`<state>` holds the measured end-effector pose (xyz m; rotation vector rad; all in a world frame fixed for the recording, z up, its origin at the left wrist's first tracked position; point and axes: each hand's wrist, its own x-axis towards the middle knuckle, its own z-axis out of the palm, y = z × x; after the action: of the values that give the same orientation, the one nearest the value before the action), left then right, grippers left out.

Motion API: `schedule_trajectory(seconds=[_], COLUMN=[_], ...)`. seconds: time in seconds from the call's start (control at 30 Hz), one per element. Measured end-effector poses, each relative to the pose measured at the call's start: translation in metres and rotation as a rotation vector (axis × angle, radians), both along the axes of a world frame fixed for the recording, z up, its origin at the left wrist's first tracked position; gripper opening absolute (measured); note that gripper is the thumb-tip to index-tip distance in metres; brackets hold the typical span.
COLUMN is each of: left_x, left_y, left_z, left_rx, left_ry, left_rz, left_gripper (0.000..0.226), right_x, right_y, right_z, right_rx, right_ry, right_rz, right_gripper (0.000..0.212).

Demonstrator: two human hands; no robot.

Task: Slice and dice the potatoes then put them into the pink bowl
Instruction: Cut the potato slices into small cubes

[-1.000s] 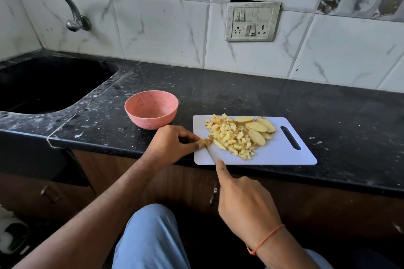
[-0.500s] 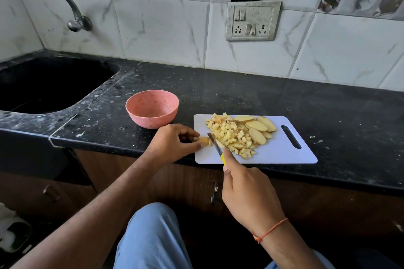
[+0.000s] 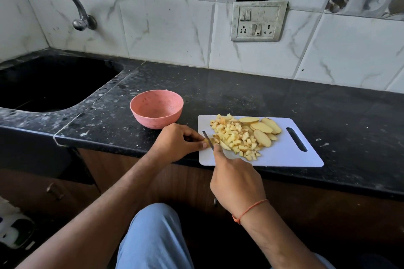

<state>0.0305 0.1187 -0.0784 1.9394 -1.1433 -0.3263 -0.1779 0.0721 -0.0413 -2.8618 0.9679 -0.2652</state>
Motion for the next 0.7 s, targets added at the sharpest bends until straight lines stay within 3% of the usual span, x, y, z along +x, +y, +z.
schedule_trajectory(seconds=[0.37, 0.5, 0.7], left_x=[-0.002, -0.004, -0.004], left_y=[0.0, -0.001, 0.004], left_z=[-0.002, -0.001, 0.0], left_rx=[-0.003, -0.018, -0.009], left_ry=[-0.024, -0.02, -0.061], left_rz=[0.028, 0.034, -0.018], left_gripper=[0.019, 0.02, 0.027], right_x=[-0.026, -0.052, -0.056], right_y=[0.008, 0.004, -0.008], right_z=[-0.002, -0.006, -0.007], right_rx=[-0.014, -0.003, 0.176], right_ry=[0.091, 0.02, -0.146], right_rz=[0.053, 0.039, -0.052], right_gripper=[0.069, 0.063, 0.054])
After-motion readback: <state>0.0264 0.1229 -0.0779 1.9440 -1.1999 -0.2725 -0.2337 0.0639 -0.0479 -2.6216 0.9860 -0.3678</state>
